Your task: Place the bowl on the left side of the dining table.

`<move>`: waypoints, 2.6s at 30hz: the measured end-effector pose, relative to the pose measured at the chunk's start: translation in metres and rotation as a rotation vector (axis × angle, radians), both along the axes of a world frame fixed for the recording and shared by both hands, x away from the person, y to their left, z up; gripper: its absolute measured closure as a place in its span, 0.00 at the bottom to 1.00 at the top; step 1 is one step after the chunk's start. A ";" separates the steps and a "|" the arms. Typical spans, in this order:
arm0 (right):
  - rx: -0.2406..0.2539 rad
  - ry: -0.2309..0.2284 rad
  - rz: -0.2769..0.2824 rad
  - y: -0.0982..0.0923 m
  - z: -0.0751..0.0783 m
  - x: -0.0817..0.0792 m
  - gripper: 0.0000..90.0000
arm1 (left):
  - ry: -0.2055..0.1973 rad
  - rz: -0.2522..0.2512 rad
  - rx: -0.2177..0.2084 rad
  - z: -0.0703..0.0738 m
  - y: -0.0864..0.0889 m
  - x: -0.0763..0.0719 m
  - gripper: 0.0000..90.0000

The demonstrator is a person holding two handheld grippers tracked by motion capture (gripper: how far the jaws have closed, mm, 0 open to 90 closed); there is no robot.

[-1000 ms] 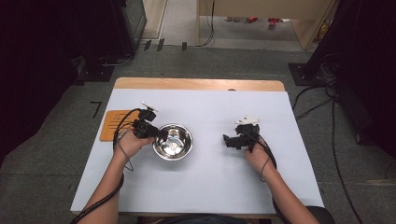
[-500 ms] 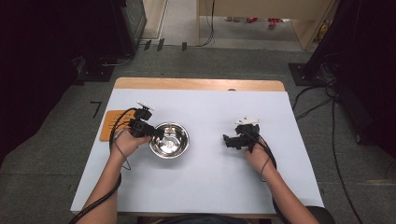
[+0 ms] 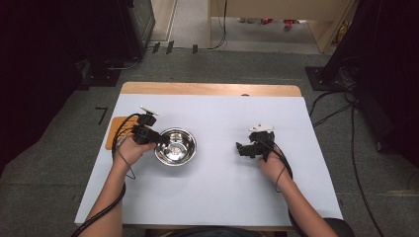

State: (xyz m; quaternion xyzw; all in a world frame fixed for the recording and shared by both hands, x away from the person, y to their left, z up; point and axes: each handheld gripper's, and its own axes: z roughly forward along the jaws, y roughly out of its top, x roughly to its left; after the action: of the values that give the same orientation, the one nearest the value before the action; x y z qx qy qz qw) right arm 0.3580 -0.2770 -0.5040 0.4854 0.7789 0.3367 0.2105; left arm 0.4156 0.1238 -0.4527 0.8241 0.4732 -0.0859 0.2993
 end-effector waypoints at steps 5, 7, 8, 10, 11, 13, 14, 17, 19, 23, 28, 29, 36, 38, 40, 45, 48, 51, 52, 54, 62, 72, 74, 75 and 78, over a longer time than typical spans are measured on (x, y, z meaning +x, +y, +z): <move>-0.001 -0.002 0.001 0.000 0.000 0.000 0.05 | -0.001 0.012 -0.004 0.000 0.005 0.001 0.96; 0.000 -0.001 0.000 0.000 0.000 0.000 0.05 | 0.001 0.020 -0.006 0.000 0.007 0.001 0.96; 0.000 -0.001 0.000 0.000 0.000 0.000 0.05 | 0.000 0.020 -0.004 0.001 0.008 0.001 0.96; -0.001 -0.001 0.000 0.000 0.000 0.000 0.05 | 0.002 0.031 -0.009 0.001 0.010 0.001 0.96; -0.001 -0.001 0.000 0.000 0.000 0.000 0.05 | -0.002 0.033 -0.005 0.001 0.011 0.001 0.96; -0.001 -0.001 0.001 0.000 0.000 0.000 0.05 | -0.008 0.043 0.011 0.002 0.013 0.001 0.96; -0.001 -0.001 0.001 0.000 0.000 0.000 0.05 | -0.007 0.048 0.008 0.002 0.014 0.001 0.96; 0.000 0.000 0.001 0.000 0.000 0.000 0.05 | -0.007 0.061 0.000 0.002 0.019 0.001 0.96; 0.000 0.000 0.001 0.000 0.000 0.000 0.05 | -0.005 0.069 -0.004 0.002 0.021 0.002 0.96; -0.001 -0.001 0.001 0.000 0.000 0.000 0.05 | -0.004 0.081 -0.011 0.002 0.026 0.002 0.96; 0.000 0.000 0.000 0.000 0.000 0.000 0.05 | -0.003 0.097 -0.018 0.002 0.030 0.003 0.96; 0.000 0.000 0.000 0.000 0.000 0.000 0.05 | -0.001 0.097 -0.017 0.001 0.031 0.003 0.96; 0.000 0.000 0.000 0.000 0.000 0.000 0.05 | 0.001 0.111 -0.026 0.001 0.038 0.004 0.96; 0.000 0.000 0.000 0.000 0.000 0.000 0.05 | 0.001 0.116 -0.029 0.001 0.040 0.004 0.96; 0.000 0.000 0.000 0.000 0.000 0.000 0.05 | 0.000 0.124 -0.029 0.001 0.043 0.004 0.96; 0.001 0.002 -0.001 0.000 0.000 0.000 0.05 | 0.001 0.140 -0.034 0.001 0.049 0.003 0.96; 0.001 0.001 0.000 0.000 0.000 0.000 0.05 | -0.002 0.149 -0.039 0.002 0.051 0.003 0.96; 0.001 0.000 0.000 0.000 0.000 0.000 0.05 | -0.002 0.154 -0.040 0.002 0.053 0.003 0.96; 0.001 0.001 0.000 0.000 0.000 0.000 0.05 | -0.002 0.158 -0.040 0.002 0.054 0.003 0.96; 0.001 0.001 0.000 0.000 0.000 0.000 0.05 | -0.003 0.164 -0.041 0.002 0.056 0.003 0.96; 0.001 0.001 0.000 0.000 0.000 0.000 0.05 | -0.001 0.178 -0.041 0.002 0.062 0.003 0.96; 0.000 0.000 0.000 0.000 0.000 0.000 0.05 | -0.004 0.210 -0.045 0.002 0.071 0.003 0.96; 0.000 0.000 0.000 0.000 0.000 0.000 0.05 | -0.004 0.218 -0.047 0.002 0.073 0.003 0.96; 0.000 0.000 0.000 0.000 0.000 0.000 0.05 | -0.004 0.221 -0.047 0.002 0.074 0.003 0.96; 0.001 0.000 0.000 0.000 0.000 0.000 0.05 | -0.006 0.230 -0.049 0.003 0.077 0.003 0.96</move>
State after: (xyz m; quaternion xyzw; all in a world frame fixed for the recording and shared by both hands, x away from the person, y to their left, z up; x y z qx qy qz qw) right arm 0.3580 -0.2771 -0.5040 0.4853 0.7789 0.3369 0.2102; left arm 0.4183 0.2012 -0.4497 0.7570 0.5614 -0.0601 0.3288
